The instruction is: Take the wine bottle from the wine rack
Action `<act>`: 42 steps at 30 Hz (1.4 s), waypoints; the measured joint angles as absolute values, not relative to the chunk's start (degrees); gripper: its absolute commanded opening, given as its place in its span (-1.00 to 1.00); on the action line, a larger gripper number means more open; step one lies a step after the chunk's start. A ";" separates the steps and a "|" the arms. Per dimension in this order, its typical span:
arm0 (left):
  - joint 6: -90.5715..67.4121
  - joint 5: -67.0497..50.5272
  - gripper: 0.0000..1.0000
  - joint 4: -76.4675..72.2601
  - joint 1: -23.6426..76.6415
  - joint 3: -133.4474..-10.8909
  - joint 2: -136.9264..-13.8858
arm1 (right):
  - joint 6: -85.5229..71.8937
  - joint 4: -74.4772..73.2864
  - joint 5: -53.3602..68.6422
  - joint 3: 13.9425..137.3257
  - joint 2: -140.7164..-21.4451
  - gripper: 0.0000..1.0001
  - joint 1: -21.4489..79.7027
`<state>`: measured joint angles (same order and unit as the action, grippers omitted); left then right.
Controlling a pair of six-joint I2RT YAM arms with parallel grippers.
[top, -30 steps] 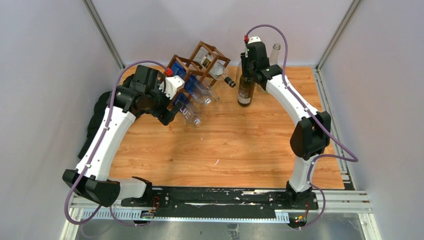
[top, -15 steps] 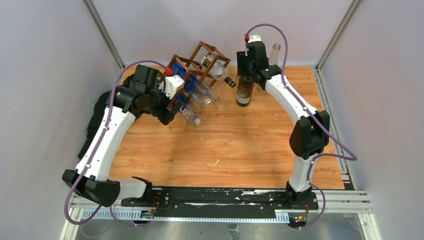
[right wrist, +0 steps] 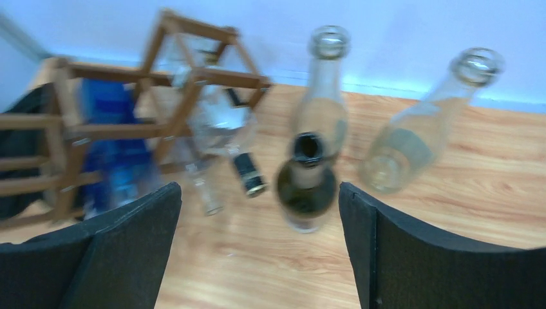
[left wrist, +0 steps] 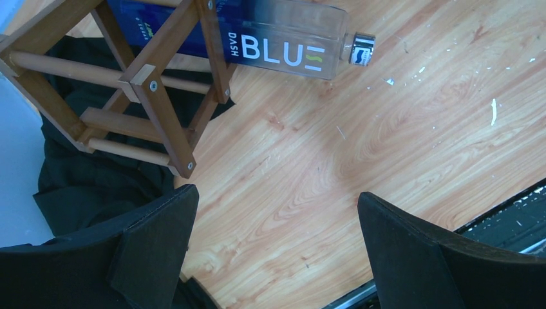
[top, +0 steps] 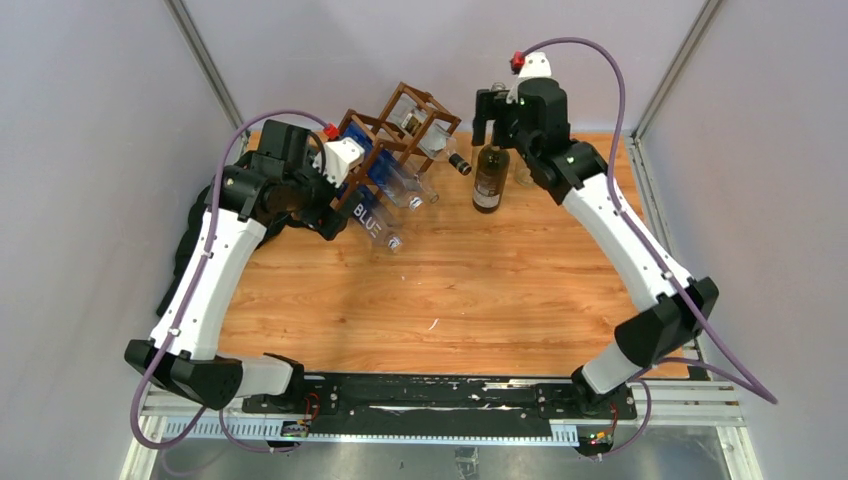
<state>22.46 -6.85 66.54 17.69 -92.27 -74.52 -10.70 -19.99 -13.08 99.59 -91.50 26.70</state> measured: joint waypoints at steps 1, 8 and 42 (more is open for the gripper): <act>22.48 -6.87 1.00 66.54 17.65 -92.31 -74.74 | -10.87 -19.94 -12.60 99.04 -90.13 0.91 27.97; 22.48 -6.87 1.00 66.57 17.23 -92.31 -75.75 | -15.11 -16.60 2.22 92.40 -90.19 0.93 34.85; 24.86 -6.85 1.00 66.57 17.19 -90.74 -74.13 | -32.82 -6.20 22.68 101.10 -121.16 0.94 35.18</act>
